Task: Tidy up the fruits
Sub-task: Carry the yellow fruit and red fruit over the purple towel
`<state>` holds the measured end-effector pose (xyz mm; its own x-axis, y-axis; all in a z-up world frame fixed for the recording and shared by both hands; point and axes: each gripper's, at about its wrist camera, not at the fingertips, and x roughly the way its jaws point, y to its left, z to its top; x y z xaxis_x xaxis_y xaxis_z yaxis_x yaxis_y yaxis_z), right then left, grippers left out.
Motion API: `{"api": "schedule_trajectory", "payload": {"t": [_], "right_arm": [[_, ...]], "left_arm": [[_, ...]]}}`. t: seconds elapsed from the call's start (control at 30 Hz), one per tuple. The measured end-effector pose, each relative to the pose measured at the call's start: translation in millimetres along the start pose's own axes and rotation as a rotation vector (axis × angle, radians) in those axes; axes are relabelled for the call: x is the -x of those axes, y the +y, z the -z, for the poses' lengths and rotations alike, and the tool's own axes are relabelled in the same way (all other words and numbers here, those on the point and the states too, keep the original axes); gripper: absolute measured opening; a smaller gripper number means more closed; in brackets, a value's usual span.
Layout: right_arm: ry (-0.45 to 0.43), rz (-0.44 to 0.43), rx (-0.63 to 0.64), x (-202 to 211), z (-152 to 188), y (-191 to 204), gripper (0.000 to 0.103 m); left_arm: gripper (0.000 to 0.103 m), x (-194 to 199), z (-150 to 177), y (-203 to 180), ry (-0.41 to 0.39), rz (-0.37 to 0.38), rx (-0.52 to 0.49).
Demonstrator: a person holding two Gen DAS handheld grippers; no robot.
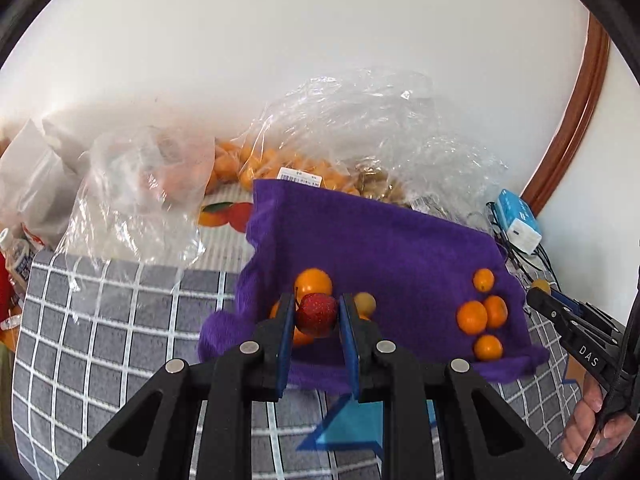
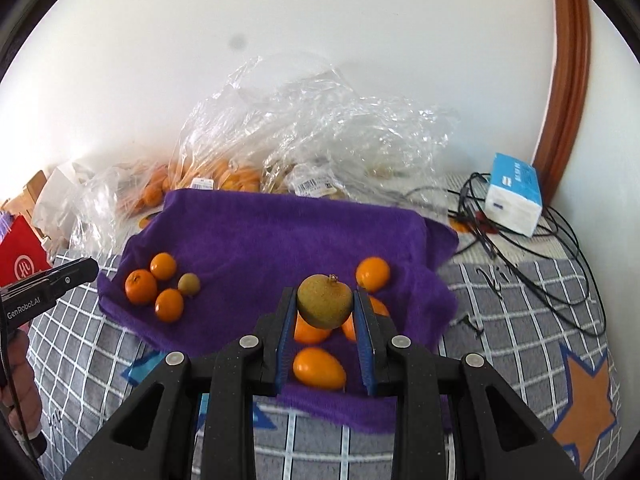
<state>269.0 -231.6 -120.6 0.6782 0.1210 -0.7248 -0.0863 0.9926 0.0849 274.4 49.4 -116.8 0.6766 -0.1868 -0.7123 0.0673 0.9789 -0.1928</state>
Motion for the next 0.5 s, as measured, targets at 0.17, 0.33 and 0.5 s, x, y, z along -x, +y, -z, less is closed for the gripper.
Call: {"api": "schedule_trajectory", "payload": {"t": [0.17, 0.33, 0.5], "right_arm": [[0.033, -0.012, -0.003, -35, -14, -3, 0.028], [0.081, -0.024, 0.0, -71, -18, -5, 0.028], [0.134, -0.013, 0.02, -101, -14, -6, 0.028]], "left_arm": [[0.021, -29, -16, 0, 0.018, -0.004, -0.003], [0.021, -59, -28, -7, 0.041, 0.008, -0.012], [0.021, -89, -35, -15, 0.073, 0.001, -0.025]]}}
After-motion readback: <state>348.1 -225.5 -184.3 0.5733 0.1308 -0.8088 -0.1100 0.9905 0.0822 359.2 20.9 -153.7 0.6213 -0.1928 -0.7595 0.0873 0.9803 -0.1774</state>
